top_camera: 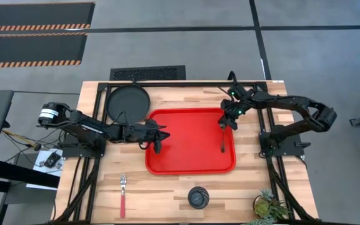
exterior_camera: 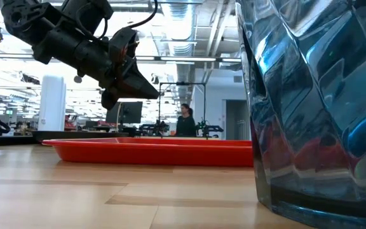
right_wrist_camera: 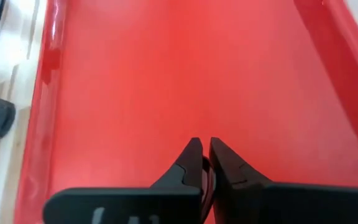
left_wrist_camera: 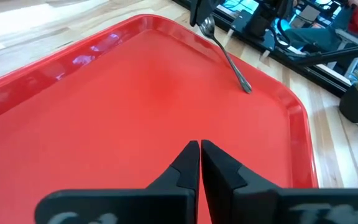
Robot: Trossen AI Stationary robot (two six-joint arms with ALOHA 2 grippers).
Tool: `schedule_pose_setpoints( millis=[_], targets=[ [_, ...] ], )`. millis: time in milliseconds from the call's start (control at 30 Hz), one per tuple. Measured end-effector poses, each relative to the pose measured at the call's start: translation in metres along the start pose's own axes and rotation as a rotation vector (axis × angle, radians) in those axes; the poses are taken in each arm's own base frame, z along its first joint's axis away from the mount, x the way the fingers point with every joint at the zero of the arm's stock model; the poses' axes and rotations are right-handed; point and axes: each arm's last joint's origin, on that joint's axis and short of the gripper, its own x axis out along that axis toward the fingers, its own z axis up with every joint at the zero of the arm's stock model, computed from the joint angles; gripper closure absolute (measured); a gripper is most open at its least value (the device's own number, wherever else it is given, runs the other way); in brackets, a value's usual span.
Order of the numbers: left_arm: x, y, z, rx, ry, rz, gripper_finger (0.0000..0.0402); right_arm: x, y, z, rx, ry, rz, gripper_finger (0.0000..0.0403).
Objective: Pick and place plate/cup/fork/spoon on tray
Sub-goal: Put the black spoon on the right of the red serving tray
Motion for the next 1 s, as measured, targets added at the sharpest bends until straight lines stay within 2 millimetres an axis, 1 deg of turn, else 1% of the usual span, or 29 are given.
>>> schedule_pose_setpoints(
  millis=[133, 400, 533, 667, 800, 1000],
  targets=[
    [0.0, 0.0, 0.0, 0.003, 0.0, 0.0, 0.04, 0.0, -0.001, -0.002, -0.036, 0.03, -0.051, 0.0383],
    [0.0, 0.0, 0.0, 0.004, 0.001, -0.001, 0.04, 0.002, -0.001, -0.002, -0.09, 0.061, -0.098, 0.0381],
    [0.0, 0.0, 0.0, 0.004, 0.001, -0.001, 0.04, 0.01, -0.004, -0.004, -0.103, 0.097, -0.105, 0.0381],
    [0.0, 0.0, 0.0, 0.01, 0.003, -0.003, 0.04, 0.024, -0.008, -0.009, -0.111, 0.163, -0.111, 0.0373],
    [0.0, -0.001, -0.001, 0.012, 0.01, -0.003, 0.04, 0.036, -0.011, -0.014, -0.14, 0.234, -0.168, 0.0365],
    [0.0, -0.001, -0.002, 0.015, 0.015, -0.004, 0.04, 0.043, -0.01, -0.012, -0.141, 0.236, -0.191, 0.0366]
  ],
)
